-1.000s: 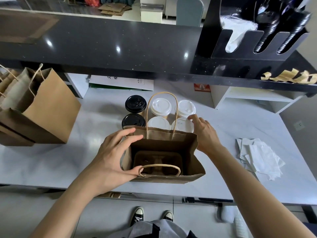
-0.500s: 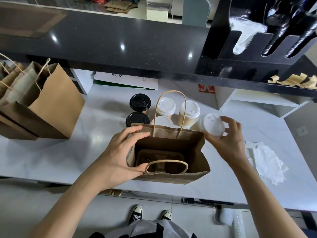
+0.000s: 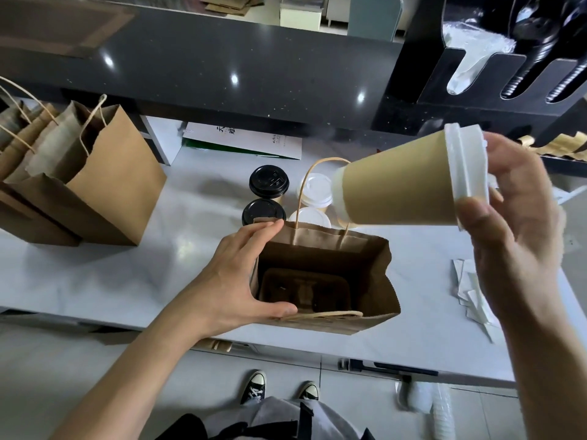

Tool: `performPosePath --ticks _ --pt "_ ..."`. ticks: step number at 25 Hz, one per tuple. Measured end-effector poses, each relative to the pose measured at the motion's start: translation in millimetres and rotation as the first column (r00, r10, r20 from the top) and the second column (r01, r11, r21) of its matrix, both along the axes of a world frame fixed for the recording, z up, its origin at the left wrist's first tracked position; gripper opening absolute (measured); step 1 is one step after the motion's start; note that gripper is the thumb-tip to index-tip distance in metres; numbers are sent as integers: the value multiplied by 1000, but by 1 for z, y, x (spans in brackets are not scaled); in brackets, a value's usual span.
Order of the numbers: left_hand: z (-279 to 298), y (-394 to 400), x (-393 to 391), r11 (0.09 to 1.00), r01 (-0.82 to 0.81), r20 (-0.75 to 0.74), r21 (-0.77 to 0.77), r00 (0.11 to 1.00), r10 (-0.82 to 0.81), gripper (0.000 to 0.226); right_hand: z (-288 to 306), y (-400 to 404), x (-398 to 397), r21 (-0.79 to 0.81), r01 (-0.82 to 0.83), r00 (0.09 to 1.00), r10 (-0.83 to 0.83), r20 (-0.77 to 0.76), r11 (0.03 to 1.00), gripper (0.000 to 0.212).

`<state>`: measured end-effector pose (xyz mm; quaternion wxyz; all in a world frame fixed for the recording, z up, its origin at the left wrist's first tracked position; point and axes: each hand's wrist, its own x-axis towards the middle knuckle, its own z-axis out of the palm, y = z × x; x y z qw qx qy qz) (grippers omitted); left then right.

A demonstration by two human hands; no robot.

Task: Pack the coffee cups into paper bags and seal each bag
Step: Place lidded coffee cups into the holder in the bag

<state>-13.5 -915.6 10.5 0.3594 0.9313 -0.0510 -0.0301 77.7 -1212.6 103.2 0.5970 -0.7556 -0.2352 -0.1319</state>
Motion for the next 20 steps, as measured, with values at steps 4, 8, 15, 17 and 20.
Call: performPosePath --ticks 4,8,15,17,20 --pt "-2 0 1 1000 -10 -4 -17 1000 10 123 -9 18 -9 -162 -250 966 234 -112 955 72" --pt "-2 1 1 999 -14 10 -34 1000 15 126 -24 38 -12 -458 -321 947 290 -139 829 77" --pt "0 1 -1 1000 -18 1 -13 1000 18 132 -49 62 -7 -675 -396 914 336 -226 623 82" --pt "0 1 -2 1000 -17 -1 -15 1000 17 133 -59 69 -5 -710 -406 906 355 -230 576 82" --pt "0 0 -2 1000 -15 6 -18 1000 15 134 -74 79 -2 -748 -406 900 370 -230 524 84"
